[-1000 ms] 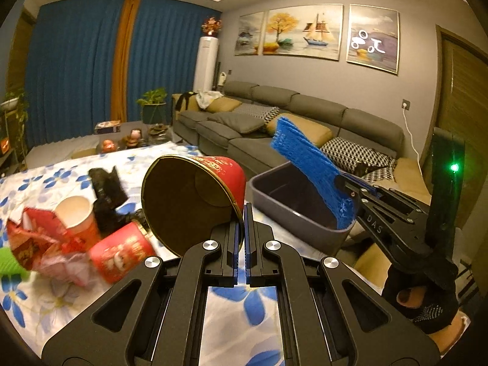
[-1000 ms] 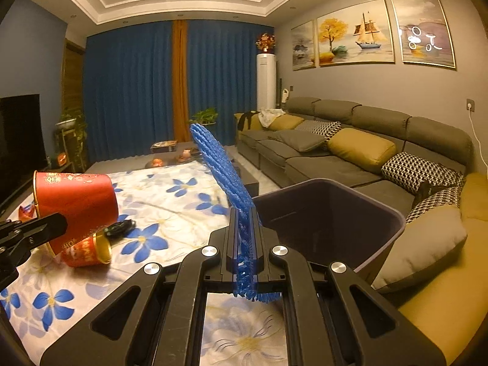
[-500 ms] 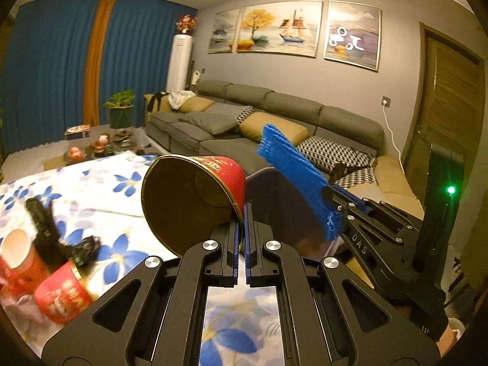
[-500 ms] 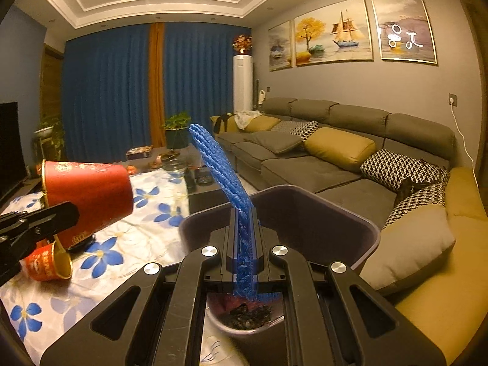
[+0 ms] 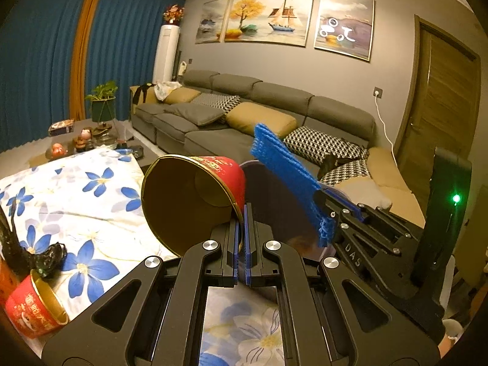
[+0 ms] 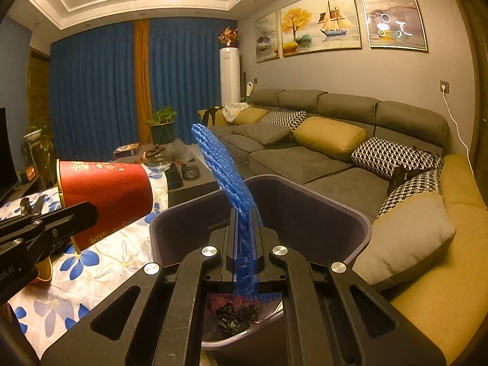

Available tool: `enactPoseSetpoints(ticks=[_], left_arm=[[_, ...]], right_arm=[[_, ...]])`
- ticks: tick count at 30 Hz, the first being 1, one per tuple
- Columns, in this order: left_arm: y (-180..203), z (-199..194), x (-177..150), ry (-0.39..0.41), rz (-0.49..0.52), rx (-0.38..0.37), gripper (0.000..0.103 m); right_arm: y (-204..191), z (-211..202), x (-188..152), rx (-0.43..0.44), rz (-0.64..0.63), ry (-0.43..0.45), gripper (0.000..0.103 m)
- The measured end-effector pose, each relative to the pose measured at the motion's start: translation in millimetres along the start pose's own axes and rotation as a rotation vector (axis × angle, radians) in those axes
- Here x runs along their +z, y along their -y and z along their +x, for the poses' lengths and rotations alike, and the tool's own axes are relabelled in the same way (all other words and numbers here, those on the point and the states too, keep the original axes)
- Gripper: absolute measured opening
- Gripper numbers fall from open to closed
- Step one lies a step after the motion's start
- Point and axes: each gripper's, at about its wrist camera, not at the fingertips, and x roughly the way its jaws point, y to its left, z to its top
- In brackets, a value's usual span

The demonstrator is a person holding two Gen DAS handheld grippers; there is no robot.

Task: Collect trash
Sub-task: 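Carry the blue net and red can in both grippers over the grey bin, then open both grippers to drop the blue net and red can into the bin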

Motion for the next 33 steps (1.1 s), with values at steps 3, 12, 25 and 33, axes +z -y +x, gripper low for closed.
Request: enactPoseSetpoints(ticks=[3, 12, 25, 33], left_arm=[[1.5, 4.6, 0.8, -0.003, 0.004, -0.006, 0.002], [2.4, 21.3, 6.2, -0.012, 0.003, -0.020, 0.002], [0.9, 29.1, 8.7, -0.022, -0.012, -0.043, 0.002], [2.7, 40.8, 10.3, -0.033, -0.017, -0.061, 0.002]], right_arm=[[0.9, 3.1, 0.9, -0.002, 0.004, -0.005, 0.007], [6.5, 15.3, 1.9, -0.006, 0.016, -0.023, 0.007], [13.2, 25.9, 1.1, 0.015, 0.031, -0.041, 0.008], [21.9, 25.5, -3.3, 0.018, 0.044, -0.038, 0.038]])
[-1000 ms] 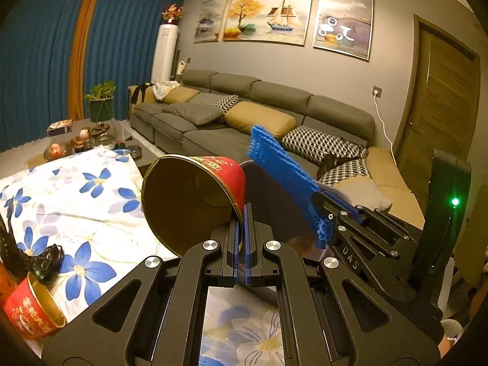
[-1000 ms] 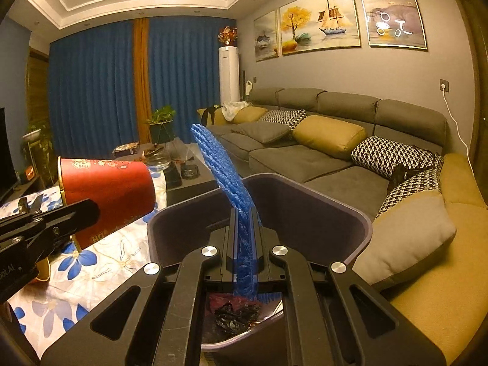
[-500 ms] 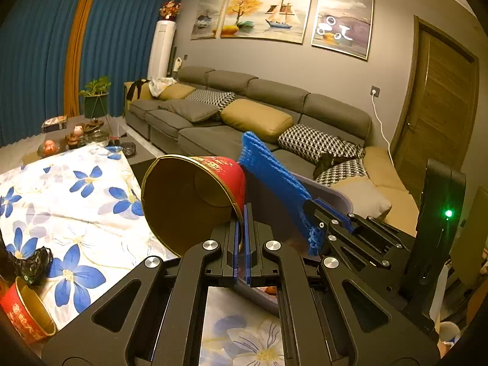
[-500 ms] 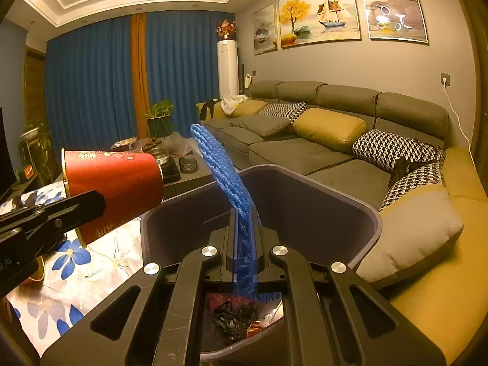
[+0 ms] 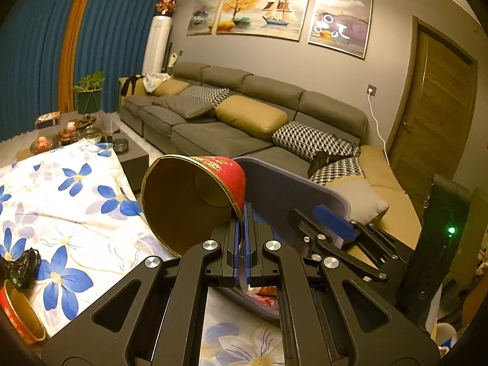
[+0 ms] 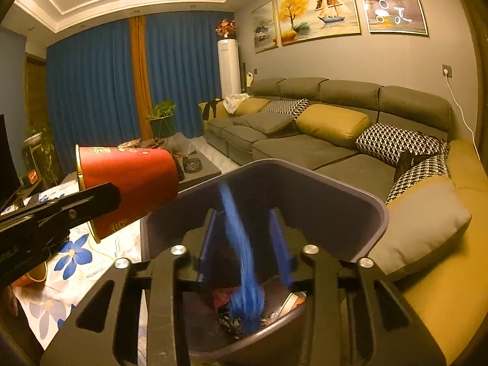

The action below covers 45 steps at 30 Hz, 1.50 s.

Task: Collect trash
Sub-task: 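Open both grippers to drop the blue net and red can into the bin, then move both open grippers back to the trash pile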

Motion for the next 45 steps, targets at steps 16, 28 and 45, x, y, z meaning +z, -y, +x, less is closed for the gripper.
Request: enactPoseSetpoints(ticks=[16, 28, 45], left_arm=[[15.7, 30.9, -17.3, -0.079, 0.007, -0.012, 0.058], [-18.4, -92.2, -33.0, 0.113, -0.015, 0.312, 0.077], [-141.9, -287.5, -124.3, 0.177, -0.257, 0.829, 0.078]], right_arm=[[39.8, -40.1, -5.7, -0.138, 0.084, 0.067, 0.053], [4.6, -78.2, -15.7, -0.046, 0.049, 0.097, 0.073], [-163.1, -114.0, -46.0, 0.296, -0.162, 0.045, 0.079]])
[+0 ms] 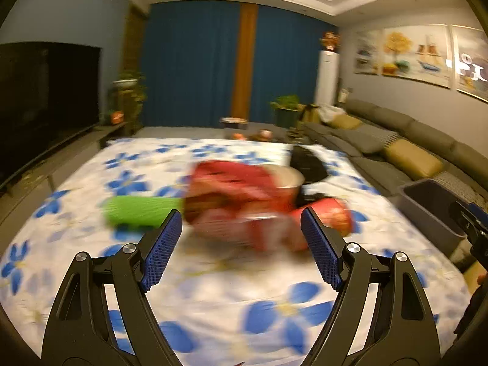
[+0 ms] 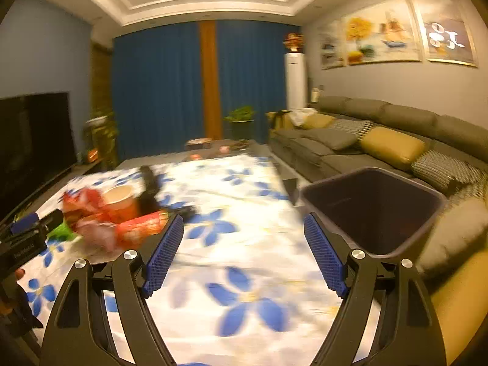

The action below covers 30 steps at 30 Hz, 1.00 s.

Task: Collect trash
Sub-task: 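Move both open grippers back to the trash pile, then grasp the red-and-white snack bag with the right gripper and lift it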

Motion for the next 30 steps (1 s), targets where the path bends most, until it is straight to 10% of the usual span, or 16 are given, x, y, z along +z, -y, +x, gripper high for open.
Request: enactPoseSetpoints(ticks=[14, 30], left_arm=[[-96.9, -13.0, 2.6, 0.014, -0.115, 0.113, 0.079], [-120.9, 5.5, 4.3, -0.012, -0.135, 0.090, 0.078]], right_arm=[[-141.8, 47.7, -15.6, 0.204, -0.170, -0.092, 0.079], [-191.0, 118.5, -15.6, 0.175, -0.280, -0.229, 0.054]])
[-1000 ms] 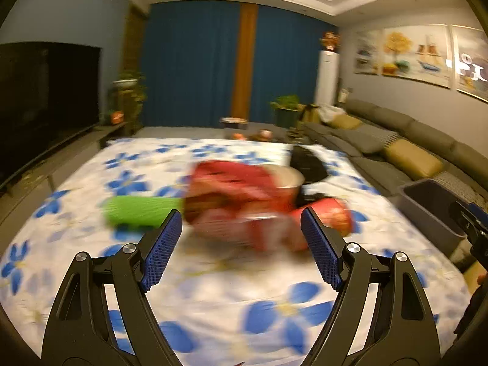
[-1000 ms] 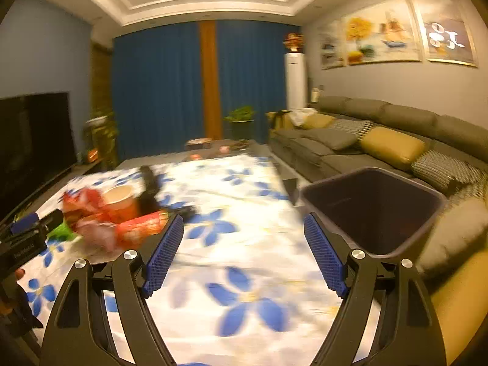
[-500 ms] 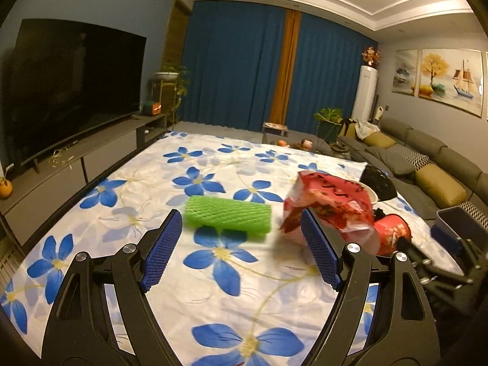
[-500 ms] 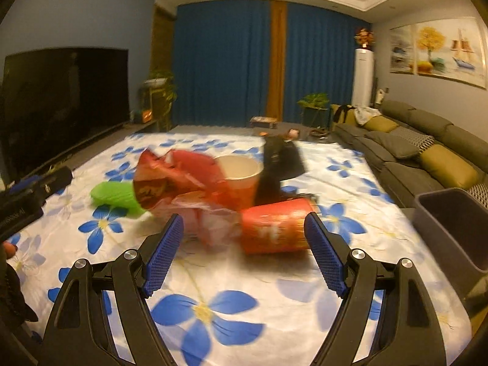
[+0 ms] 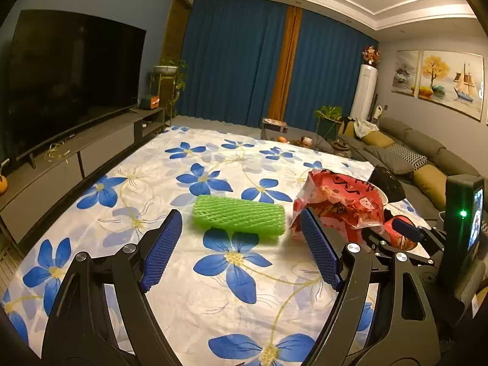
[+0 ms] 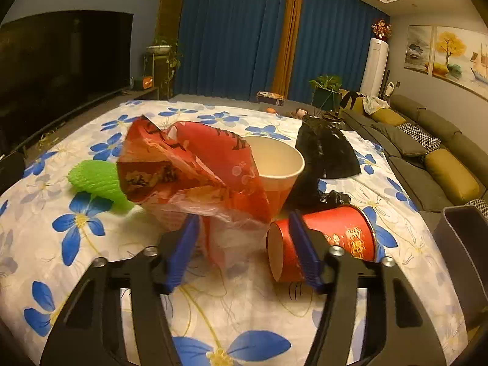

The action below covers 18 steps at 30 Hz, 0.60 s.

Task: Collect trash
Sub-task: 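Grasp the red-and-white snack bag with the right gripper and lift it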

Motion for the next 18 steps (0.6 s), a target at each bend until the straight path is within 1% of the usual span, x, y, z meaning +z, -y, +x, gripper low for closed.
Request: enactPoseSetpoints(ticks=[2, 3, 4, 5, 6, 8, 11, 14, 18], left_arm=[[-0.7, 2.8, -0.3, -0.006, 0.000, 0.000, 0.078], [-1.1, 3.8, -0.4, -0.008, 0.000, 0.000, 0.078], [-1.0, 5.1, -0.3, -0.012, -0.001, -0.002, 0.078], [-0.9, 7.2, -0.6, -0.020, -0.001, -0.005, 0.078], [-0.7, 8.4, -0.7, -0.023, -0.001, -0.006, 0.078], [-0.2, 10.8, -1.2, -0.030, 0.000, -0.006, 0.078], [0.3, 15.7, -2.5, -0.043, 0.006, -0.001, 0.078], [2.5, 21.0, -2.8, -0.056, 0.014, 0.002, 0.078], [13.9, 33.0, 0.7, -0.074, 0.037, -0.009, 0.078]], right_arm=[[-1.2, 4.0, 0.3, 0.010, -0.005, -0.013, 0.038], [-1.4, 5.4, 0.4, 0.017, -0.009, -0.023, 0.037], [-1.5, 6.2, 0.5, 0.025, -0.012, -0.025, 0.029], [-1.8, 5.9, 0.5, 0.031, -0.014, -0.022, 0.025], [-2.1, 4.3, 0.0, 0.037, -0.020, -0.015, 0.024], [-4.8, 2.9, 0.0, 0.041, -0.030, -0.005, 0.017], [-4.8, -6.5, -0.8, 0.045, -0.029, 0.023, 0.015], [-0.8, -23.3, -1.8, 0.034, -0.015, 0.071, 0.014], [17.8, -51.2, 1.1, 0.015, 0.054, 0.138, 0.014]])
